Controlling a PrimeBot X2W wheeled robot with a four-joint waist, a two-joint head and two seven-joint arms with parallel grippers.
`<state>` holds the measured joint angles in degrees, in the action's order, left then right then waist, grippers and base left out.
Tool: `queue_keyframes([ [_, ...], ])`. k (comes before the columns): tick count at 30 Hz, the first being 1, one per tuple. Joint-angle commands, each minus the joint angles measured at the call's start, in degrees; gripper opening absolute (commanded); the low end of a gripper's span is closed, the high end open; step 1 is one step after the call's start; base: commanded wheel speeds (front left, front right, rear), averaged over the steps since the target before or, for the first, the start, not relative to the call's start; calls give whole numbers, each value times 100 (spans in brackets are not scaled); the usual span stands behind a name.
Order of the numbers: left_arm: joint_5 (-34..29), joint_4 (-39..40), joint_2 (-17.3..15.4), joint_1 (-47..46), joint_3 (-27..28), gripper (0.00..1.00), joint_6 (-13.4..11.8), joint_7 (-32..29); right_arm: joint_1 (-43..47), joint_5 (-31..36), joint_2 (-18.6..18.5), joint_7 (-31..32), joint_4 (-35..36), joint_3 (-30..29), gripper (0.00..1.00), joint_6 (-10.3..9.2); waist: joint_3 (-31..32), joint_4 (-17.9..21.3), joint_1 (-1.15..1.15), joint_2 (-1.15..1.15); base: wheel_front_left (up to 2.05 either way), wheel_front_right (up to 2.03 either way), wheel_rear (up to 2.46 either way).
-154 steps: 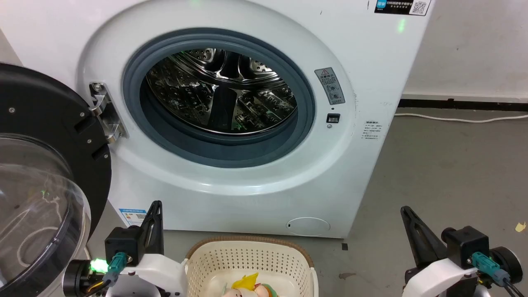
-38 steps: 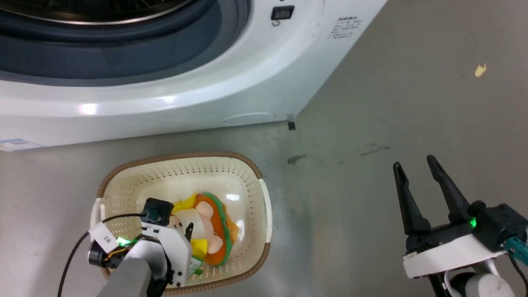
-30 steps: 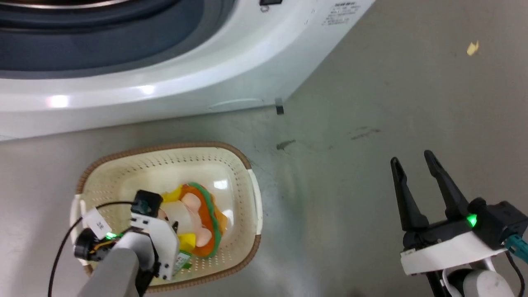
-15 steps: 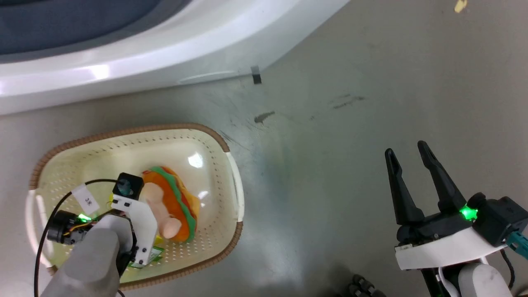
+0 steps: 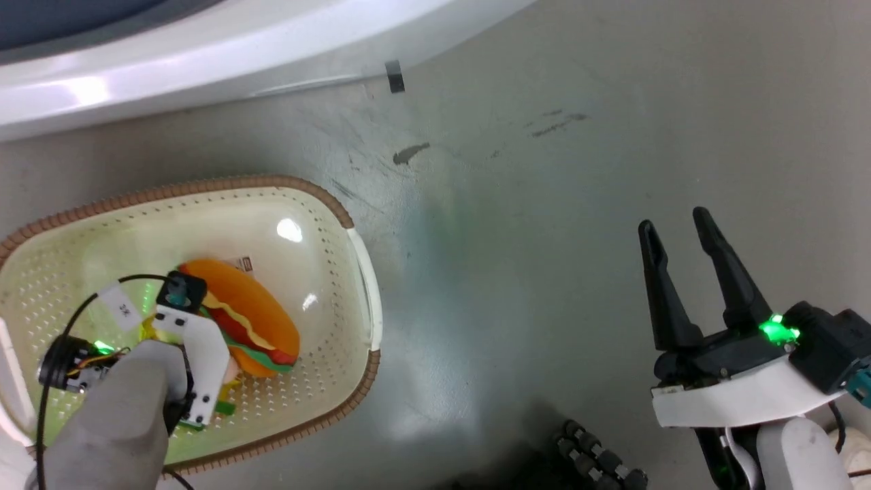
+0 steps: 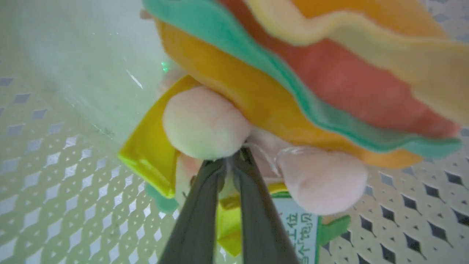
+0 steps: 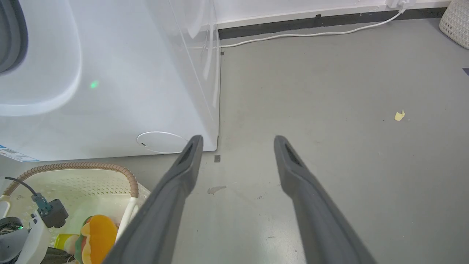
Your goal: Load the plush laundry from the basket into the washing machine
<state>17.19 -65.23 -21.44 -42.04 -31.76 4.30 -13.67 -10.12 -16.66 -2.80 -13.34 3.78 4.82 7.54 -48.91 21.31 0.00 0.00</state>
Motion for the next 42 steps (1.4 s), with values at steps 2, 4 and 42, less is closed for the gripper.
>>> queue_keyframes([
  [2,95,-229,-59,-170,-123,0,35,38,-128,-66,-8,-79,13,5,100,-5,-80,13,0,0,0,0,0],
  [4,161,-335,-51,-224,-166,0,26,103,-160,-79,-8,-103,6,-11,100,-5,-82,0,0,0,0,0,0],
  [42,722,1848,881,2258,380,0,-326,2865,1313,904,-8,-166,-511,-728,100,-5,4209,-2004,0,0,0,0,0],
])
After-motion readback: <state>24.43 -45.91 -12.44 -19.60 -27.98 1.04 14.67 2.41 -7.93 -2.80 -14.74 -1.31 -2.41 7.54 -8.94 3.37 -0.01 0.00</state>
